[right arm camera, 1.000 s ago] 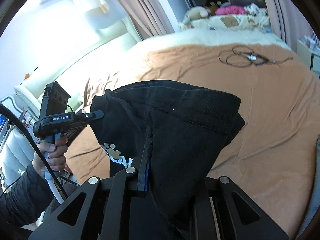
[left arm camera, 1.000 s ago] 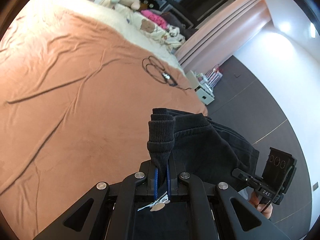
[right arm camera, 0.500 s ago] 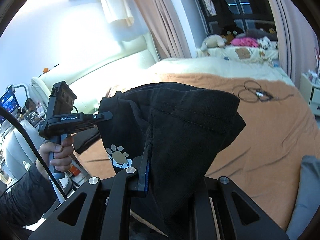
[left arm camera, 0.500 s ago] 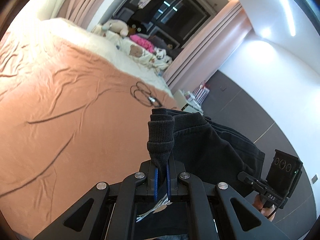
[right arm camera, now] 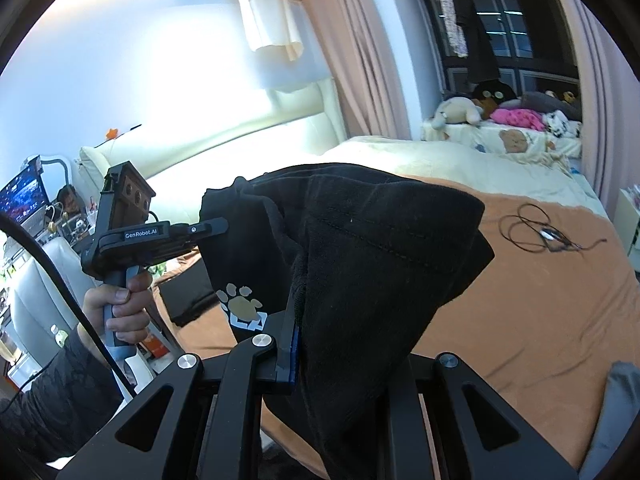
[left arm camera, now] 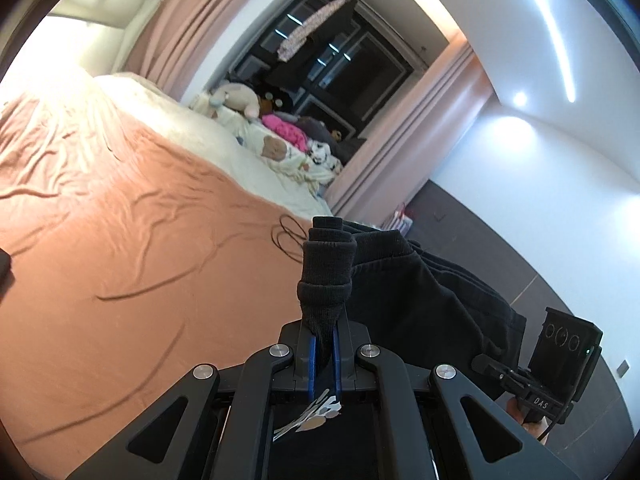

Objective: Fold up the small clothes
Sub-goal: 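Carry the lifted black shirt with both grippers toward the bed's headboard corner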

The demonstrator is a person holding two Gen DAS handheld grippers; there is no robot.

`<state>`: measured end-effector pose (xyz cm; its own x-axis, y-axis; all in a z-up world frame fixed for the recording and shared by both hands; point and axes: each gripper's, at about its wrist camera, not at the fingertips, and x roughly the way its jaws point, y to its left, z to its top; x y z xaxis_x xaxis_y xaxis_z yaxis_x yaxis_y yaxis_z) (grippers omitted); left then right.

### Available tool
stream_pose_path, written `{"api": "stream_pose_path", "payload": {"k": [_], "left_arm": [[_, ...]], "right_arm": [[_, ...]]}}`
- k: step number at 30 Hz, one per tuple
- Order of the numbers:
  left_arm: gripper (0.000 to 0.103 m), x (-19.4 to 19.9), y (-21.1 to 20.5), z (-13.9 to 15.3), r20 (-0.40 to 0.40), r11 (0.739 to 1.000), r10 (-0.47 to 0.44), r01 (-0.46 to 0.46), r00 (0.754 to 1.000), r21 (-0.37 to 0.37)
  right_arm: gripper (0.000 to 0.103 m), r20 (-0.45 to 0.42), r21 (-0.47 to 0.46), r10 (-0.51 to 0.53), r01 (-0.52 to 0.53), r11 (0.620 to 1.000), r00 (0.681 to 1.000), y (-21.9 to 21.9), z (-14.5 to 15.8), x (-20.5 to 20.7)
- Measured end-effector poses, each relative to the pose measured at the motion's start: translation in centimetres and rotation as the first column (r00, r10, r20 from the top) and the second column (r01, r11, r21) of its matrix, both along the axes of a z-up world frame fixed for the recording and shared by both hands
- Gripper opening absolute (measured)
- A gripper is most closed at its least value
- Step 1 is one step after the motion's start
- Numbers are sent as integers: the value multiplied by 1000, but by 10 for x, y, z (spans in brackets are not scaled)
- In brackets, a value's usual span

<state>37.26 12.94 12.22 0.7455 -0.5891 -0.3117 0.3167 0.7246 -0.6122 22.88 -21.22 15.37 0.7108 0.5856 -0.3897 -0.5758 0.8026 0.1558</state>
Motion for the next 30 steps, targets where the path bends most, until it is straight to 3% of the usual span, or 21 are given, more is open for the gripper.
{"api": "stream_pose_path", "payload": {"k": [14, 30], "left_arm": [[5, -11, 129, 18, 46, 993, 116, -115, 992, -13], [5, -20, 271, 4, 56, 966, 256, -258, 965, 16]], "right_arm": [[11, 9, 17, 135, -135, 991, 991, 72, -2, 64], [11, -9, 20, 245, -245, 969, 969, 161, -23, 125]]}}
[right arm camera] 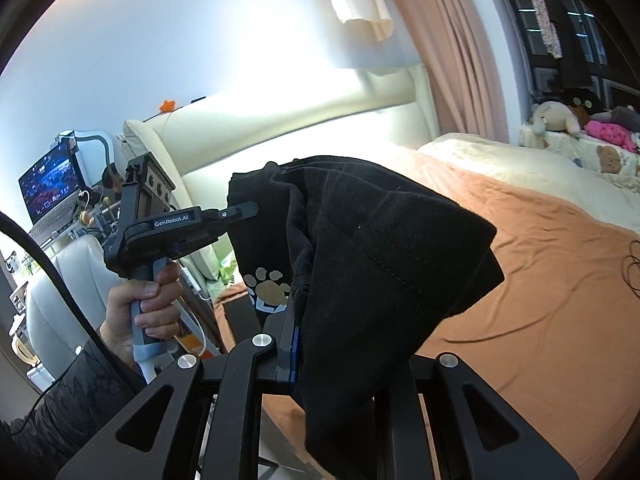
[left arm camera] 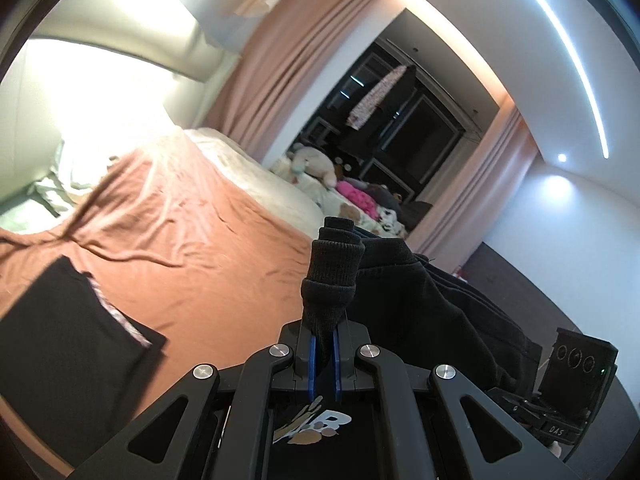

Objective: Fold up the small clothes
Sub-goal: 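Carry the lifted black shirt with both grippers toward the bed's headboard corner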

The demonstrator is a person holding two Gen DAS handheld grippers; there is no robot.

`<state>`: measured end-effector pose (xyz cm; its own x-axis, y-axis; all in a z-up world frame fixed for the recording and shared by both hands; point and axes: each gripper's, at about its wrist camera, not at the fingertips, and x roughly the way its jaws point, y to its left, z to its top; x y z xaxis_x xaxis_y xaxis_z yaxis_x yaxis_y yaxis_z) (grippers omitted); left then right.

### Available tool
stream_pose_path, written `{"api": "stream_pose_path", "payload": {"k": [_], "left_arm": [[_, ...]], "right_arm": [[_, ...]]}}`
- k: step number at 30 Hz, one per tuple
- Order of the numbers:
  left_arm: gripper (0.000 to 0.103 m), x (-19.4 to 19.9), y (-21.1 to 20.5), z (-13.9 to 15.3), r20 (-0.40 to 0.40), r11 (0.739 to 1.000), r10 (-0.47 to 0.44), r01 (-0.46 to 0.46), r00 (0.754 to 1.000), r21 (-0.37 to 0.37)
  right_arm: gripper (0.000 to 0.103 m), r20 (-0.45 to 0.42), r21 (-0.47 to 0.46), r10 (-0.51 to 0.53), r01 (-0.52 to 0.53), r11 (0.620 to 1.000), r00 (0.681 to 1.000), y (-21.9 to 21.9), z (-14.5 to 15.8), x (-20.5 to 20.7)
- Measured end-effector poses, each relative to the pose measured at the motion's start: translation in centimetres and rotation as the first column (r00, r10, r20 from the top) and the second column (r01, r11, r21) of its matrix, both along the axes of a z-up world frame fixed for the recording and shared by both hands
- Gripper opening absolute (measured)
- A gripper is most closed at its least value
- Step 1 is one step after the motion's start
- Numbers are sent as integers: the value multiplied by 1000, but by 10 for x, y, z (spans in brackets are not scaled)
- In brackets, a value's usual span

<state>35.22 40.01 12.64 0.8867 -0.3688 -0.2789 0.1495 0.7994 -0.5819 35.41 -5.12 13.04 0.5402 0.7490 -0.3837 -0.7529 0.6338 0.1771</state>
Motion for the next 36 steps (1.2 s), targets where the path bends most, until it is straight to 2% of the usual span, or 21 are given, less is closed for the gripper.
{"api": "stream_pose_path", "payload": {"k": [10, 20, 29, 36], "left_arm": [[5, -21, 90, 11, 20, 993, 104, -105, 994, 59], [5, -49, 164, 12, 11, 968, 221, -221, 975, 117], [5, -63, 219, -3, -20, 945, 298, -293, 954, 143], [5, -51, 249, -24, -63, 926, 348, -333, 935, 177]], "right_arm": [[11, -11, 4, 82, -82, 997, 997, 62, -7, 26], [11, -28, 9, 171, -171, 985, 985, 122, -18, 42], [11, -78, 2, 225, -226, 974, 971, 163, -40, 61], [11, -138, 8, 255, -256, 967, 957, 188, -57, 88]]}}
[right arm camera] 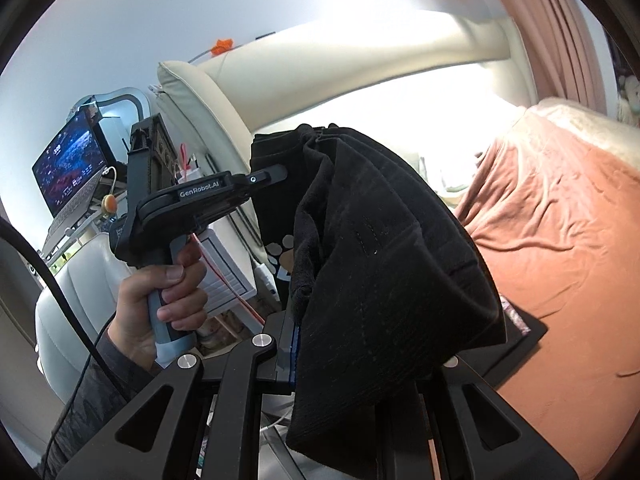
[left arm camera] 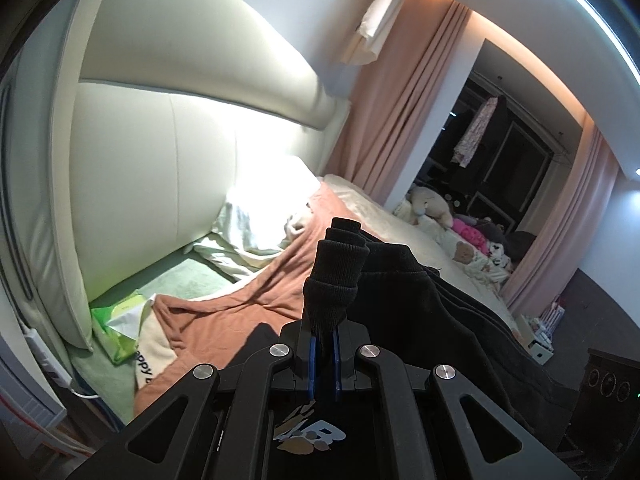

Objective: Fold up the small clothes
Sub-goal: 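Carry the lifted black shirt with both grippers toward the bed's headboard corner, then lower the folded shirt onto the bed corner and open both grippers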

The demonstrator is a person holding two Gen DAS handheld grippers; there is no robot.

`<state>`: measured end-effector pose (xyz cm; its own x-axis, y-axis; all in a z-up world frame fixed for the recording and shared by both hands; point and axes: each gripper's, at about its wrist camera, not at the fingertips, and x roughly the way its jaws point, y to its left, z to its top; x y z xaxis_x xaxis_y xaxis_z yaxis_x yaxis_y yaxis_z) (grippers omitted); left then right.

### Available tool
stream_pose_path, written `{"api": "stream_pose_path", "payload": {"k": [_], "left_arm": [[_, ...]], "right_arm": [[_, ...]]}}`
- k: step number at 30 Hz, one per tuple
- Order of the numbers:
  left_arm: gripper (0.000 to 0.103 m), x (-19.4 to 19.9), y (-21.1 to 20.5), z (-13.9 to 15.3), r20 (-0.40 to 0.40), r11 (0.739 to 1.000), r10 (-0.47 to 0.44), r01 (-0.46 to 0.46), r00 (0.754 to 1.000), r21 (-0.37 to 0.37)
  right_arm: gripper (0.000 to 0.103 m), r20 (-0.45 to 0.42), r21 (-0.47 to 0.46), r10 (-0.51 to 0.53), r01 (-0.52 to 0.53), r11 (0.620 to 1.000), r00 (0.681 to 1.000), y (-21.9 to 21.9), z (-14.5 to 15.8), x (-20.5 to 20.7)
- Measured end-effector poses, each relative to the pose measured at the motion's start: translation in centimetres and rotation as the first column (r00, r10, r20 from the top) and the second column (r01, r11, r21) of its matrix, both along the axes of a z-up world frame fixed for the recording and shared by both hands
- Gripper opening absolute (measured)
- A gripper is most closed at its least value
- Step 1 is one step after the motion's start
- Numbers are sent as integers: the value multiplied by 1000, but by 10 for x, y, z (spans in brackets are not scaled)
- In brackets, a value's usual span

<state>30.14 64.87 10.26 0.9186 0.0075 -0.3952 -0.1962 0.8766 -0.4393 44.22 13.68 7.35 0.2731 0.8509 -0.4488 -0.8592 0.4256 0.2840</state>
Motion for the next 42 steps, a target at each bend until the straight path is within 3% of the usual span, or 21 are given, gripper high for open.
{"api": "stream_pose_path", "payload": {"k": [6, 13, 25, 35, 38, 40, 42], "left_arm": [[5, 44, 9, -35, -73, 1000, 10, -9, 997, 11], [5, 104, 6, -67, -142, 999, 10, -4, 990, 46], [5, 200, -7, -142, -278, 998, -17, 33, 960, 55], [6, 255, -7, -216, -412, 999, 16, 7, 911, 53], [7, 269, -4, -246, -483, 999, 33, -29, 875, 15], [14, 274, -5, -261, -533, 998, 59, -50, 844, 31], [18, 271, -5, -264, -534, 998, 67, -59, 843, 33]], "right_arm": [[11, -55, -18, -15, 14, 1000, 998, 3, -25, 47], [11, -54, -76, -63, 59, 995, 997, -8, -47, 108], [11, -121, -114, -129, 115, 987, 984, -41, -103, 208], [11, -231, -135, -195, 167, 977, 953, -29, -165, 262], [15, -280, -183, -268, 223, 958, 922, -26, -194, 278], [21, -321, -225, -310, 246, 943, 895, -26, -214, 289], [27, -345, -253, -336, 258, 933, 877, -26, -224, 295]]}}
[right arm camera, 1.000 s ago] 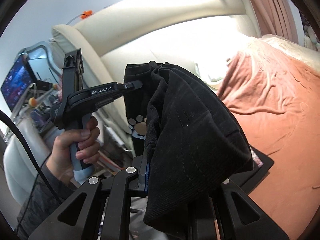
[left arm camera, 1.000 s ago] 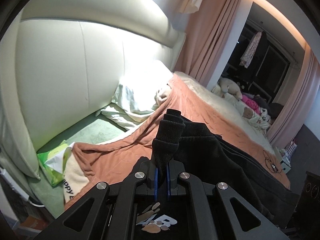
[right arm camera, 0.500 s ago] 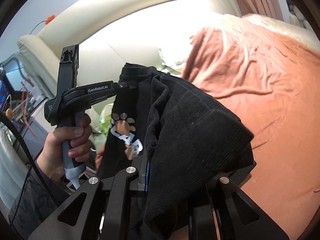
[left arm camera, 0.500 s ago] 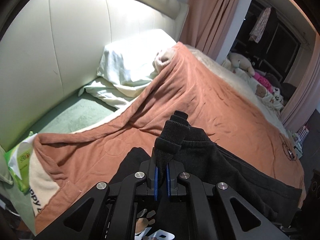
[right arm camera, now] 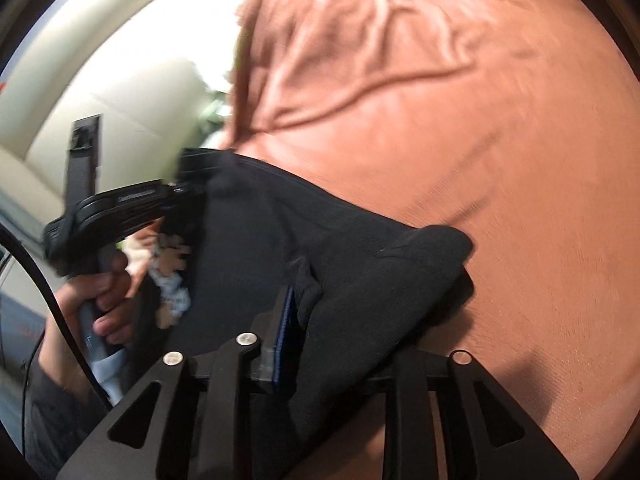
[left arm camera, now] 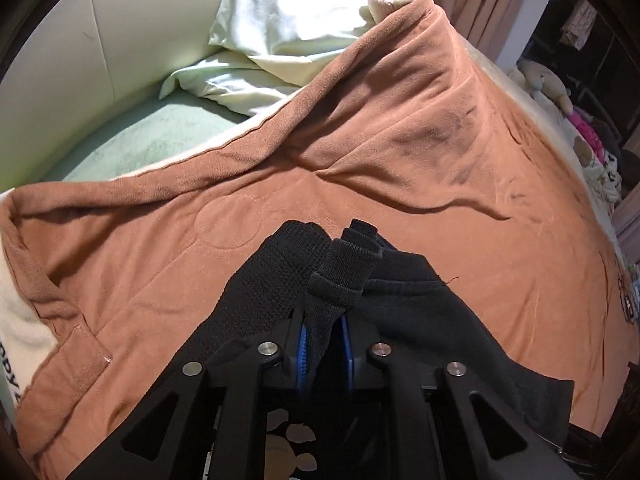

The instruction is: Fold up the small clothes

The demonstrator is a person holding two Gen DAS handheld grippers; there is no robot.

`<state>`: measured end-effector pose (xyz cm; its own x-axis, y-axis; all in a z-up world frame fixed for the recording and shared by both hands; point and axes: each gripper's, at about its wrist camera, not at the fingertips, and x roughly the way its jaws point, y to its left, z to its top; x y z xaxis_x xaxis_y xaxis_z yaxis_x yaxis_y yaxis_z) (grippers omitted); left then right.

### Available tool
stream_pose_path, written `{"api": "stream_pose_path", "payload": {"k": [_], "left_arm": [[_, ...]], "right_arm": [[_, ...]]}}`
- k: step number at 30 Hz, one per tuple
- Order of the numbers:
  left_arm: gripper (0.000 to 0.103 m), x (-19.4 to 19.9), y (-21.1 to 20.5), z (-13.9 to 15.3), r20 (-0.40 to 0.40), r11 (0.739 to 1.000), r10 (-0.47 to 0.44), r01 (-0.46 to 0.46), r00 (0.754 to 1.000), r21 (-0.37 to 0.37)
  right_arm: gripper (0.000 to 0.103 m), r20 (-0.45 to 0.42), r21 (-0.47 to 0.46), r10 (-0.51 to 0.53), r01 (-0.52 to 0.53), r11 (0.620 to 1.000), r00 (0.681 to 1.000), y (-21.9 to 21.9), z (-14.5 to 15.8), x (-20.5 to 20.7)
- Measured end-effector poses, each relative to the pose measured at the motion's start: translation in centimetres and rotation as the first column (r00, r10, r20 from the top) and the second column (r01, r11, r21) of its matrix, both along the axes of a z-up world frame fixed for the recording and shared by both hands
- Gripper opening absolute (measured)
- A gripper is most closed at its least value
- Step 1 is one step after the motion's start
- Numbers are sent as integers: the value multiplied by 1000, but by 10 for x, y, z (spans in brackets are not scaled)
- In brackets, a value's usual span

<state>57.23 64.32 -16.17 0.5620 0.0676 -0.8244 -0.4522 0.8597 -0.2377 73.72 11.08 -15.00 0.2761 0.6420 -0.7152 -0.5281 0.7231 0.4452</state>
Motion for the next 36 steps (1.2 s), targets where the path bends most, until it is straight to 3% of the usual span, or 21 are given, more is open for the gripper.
{"api": "stream_pose_path", "payload": {"k": [4, 5, 8, 12, 23, 28, 29, 31, 33, 35, 36], "left_arm": [[22, -11, 5, 11, 7, 1000, 20, -20, 1000, -7], [22, -15, 7, 14, 12, 999, 35, -35, 999, -7], [22, -27, 14, 22, 34, 996, 82, -81, 996, -35], [37, -47, 13, 39, 47, 995, 99, -101, 994, 28], [41, -114, -17, 72, 135, 1000, 21, -18, 991, -24], [57, -141, -41, 95, 141, 999, -2, 9, 990, -45], [60, -147, -47, 101, 141, 999, -9, 14, 990, -29], [84, -163, -63, 118, 158, 1000, -17, 15, 987, 10], [96, -175, -77, 133, 176, 999, -20, 15, 984, 31], [99, -188, -96, 151, 201, 999, -34, 25, 979, 49], [101, -195, -105, 158, 211, 998, -41, 29, 977, 61]], "right_arm": [[50, 55, -42, -16, 18, 999, 998, -4, 10, 0], [51, 73, -59, -33, 37, 998, 997, -4, 12, 3], [52, 91, -103, -87, 97, 990, 992, -24, 15, -1], [52, 111, -123, -103, 117, 986, 988, -38, 28, -15], [52, 175, -133, -85, 109, 985, 981, -91, 81, -87], [52, 195, -133, -83, 110, 985, 977, -120, 107, -124], [54, 196, -135, -77, 105, 985, 978, -124, 111, -129], [77, 210, -129, -75, 104, 986, 975, -136, 124, -140], [85, 245, -121, -80, 112, 986, 966, -148, 138, -152], [90, 264, -101, -76, 106, 989, 962, -158, 149, -162], [102, 273, -96, -76, 106, 990, 959, -163, 155, -168]]}}
